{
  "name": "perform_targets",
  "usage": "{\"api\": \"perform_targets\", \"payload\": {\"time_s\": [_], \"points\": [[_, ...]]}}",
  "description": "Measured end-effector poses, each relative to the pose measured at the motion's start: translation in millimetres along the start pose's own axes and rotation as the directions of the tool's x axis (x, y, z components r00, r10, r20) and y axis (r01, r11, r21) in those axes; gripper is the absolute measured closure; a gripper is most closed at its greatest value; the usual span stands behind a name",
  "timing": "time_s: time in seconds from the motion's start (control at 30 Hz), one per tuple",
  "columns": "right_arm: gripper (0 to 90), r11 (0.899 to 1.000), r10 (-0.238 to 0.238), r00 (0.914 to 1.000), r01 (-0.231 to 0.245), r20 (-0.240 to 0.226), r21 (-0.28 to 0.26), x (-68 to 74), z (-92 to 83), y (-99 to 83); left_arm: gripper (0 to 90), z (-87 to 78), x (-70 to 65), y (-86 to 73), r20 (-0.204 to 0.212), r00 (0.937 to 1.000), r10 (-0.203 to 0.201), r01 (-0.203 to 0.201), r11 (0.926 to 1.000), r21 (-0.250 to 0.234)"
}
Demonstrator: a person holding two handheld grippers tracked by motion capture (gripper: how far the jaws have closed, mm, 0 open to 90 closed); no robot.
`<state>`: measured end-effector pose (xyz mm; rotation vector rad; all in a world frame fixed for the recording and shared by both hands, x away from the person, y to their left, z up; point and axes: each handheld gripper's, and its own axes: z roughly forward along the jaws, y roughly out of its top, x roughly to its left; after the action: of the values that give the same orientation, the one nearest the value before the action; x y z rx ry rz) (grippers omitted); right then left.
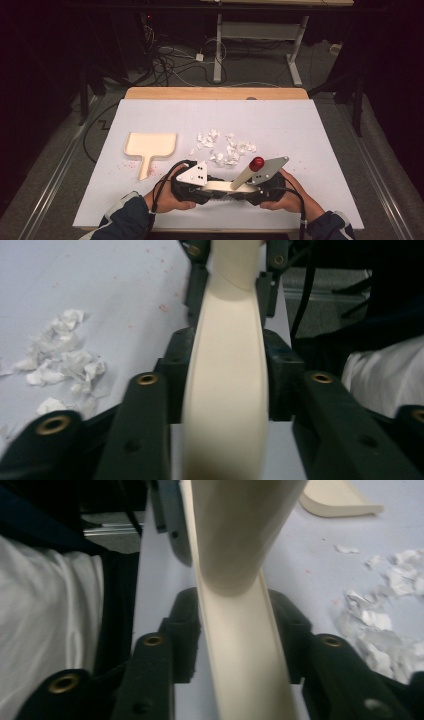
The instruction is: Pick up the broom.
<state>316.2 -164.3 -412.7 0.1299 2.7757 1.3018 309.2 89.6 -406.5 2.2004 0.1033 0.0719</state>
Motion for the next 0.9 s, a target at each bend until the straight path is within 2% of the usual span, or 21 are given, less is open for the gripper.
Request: {"api": "perform_targets", "payload": {"time_s": [0.03,0.1,0.13,0.17,0.2,0.27,0.33,0.4,0.43,0.47,0.5,0.53,0.57,0.6,0.63,0.67,0.7,0.77,0.8,0.87,0.9], "points": [[66.8,1.0,0.001,1.0,-0.001,-0.009,-0.005,0.3,-0.8,0.3,59.1,-1.8,0.9,0.8,-0.007,1.0,0.0,0.0,1.0,-0.009],[67.7,1.0,0.005,0.9999,-0.004,0.016,-0.015,1.2,-2.4,4.3,54.6,-7.1,0.7,3.5,-0.056,0.9984,0.014,-0.015,0.9998,-0.014],[67.7,1.0,0.011,0.9995,-0.011,0.028,-0.018,2.0,-4.7,6.4,53.6,-7.1,0.7,3.5,-0.056,0.9984,0.014,-0.015,0.9998,-0.014],[67.7,0.999,0.019,0.9993,-0.018,0.034,-0.029,1.7,-6.5,8.0,52.3,-13.9,0.7,3.6,-0.088,0.996,0.016,-0.019,0.9994,-0.028],[67.9,0.999,0.029,0.9987,-0.028,0.043,-0.037,2.4,-7.8,9.4,50.3,-17.3,0.0,3.4,-0.122,0.9922,0.025,-0.028,0.9995,-0.018],[67.9,0.999,0.024,0.9956,-0.022,0.091,-0.024,4.7,-9.3,12.3,43.1,-25.8,0.4,0.3,-0.212,0.9772,0.018,-0.022,0.9996,-0.016],[68.0,0.999,0.042,0.9922,-0.039,0.117,-0.025,3.7,-12.6,11.4,32.7,-35.2,3.1,-5.4,-0.304,0.9528,-0.006,-0.001,0.9997,-0.023],[67.9,0.997,0.066,0.9878,-0.062,0.141,-0.035,0.7,-17.1,9.8,28.3,-44.7,6.0,-11.8,-0.389,0.9209,-0.027,0.016,0.9993,-0.033],[67.9,0.997,0.078,0.9841,-0.073,0.16,-0.04,-0.7,-19.9,9.4,26.3,-44.7,6.0,-11.8,-0.389,0.9209,-0.027,0.016,0.9993,-0.033],[67.9,0.995,0.098,0.979,-0.09,0.178,-0.053,-2.5,-23.0,8.8,24.8,-53.9,8.3,-19.9,-0.459,0.8873,-0.046,0.03,0.9986,-0.043],[67.9,0.991,0.123,0.973,-0.111,0.196,-0.069,-4.7,-26.6,8.1,24.0,-58.9,9.4,-24.8,-0.479,0.8757,-0.063,0.04,0.9975,-0.058],[67.9,0.991,0.123,0.973,-0.111,0.196,-0.069,-4.7,-26.6,8.1,22.9,-58.9,9.4,-24.8,-0.479,0.8757,-0.063,0.04,0.9975,-0.058],[67.9,0.985,0.162,0.9617,-0.143,0.221,-0.101,-8.6,-36.3,6.9,21.9,-63.6,10.4,-30.1,-0.497,0.8639,-0.08,0.051,0.9962,-0.071],[67.9,0.98,0.187,0.9547,-0.165,0.231,-0.111,-10.8,-41.5,6.4,21.7,-72.7,11.6,-43.5,-0.549,0.8292,-0.104,0.071,0.9942,-0.08],[67.9,0.977,0.202,0.9464,-0.177,0.252,-0.117,-13.3,-46.3,5.8,21.6,-77.5,12.3,-51.6,-0.554,0.8224,-0.13,0.093,0.9911,-0.095],[67.8,0.975,0.212,0.9355,-0.186,0.282,-0.119,-15.1,-50.9,5.5,21.4,-77.5,12.3,-51.6,-0.554,0.8224,-0.13,0.093,0.9911,-0.095],[67.8,0.975,0.212,0.9355,-0.186,0.282,-0.119,-15.1,-50.9,5.5,21.4,-81.6,12.2,-59.9,-0.562,0.8141,-0.146,0.11,0.9892,-0.097],[67.8,0.974,0.226,0.9107,-0.2,0.346,-0.11,-19.7,-59.2,5.1,20.6,-88.5,10.1,-76.8,-0.596,0.7861,-0.162,0.136,0.9867,-0.089],[67.9,0.969,0.248,0.88,-0.22,0.405,-0.115,-26.8,-65.6,3.6,20.6,-91.9,8.5,-84.9,-0.609,0.7752,-0.168,0.15,0.9854,-0.08],[67.9,0.966,0.257,0.8501,-0.234,0.46,-0.107,-35.7,-70.5,3.1,20.6,-97.4,3.3,-99.4,-0.64,0.7477,-0.176,0.172,0.9827,-0.07],[67.8,0.967,0.253,0.8337,-0.236,0.491,-0.097,-40.6,-71.9,4.0,20.6,-100.1,0.5,-106.5,-0.643,0.74,-0.196,0.192,0.9783,-0.077]]}}
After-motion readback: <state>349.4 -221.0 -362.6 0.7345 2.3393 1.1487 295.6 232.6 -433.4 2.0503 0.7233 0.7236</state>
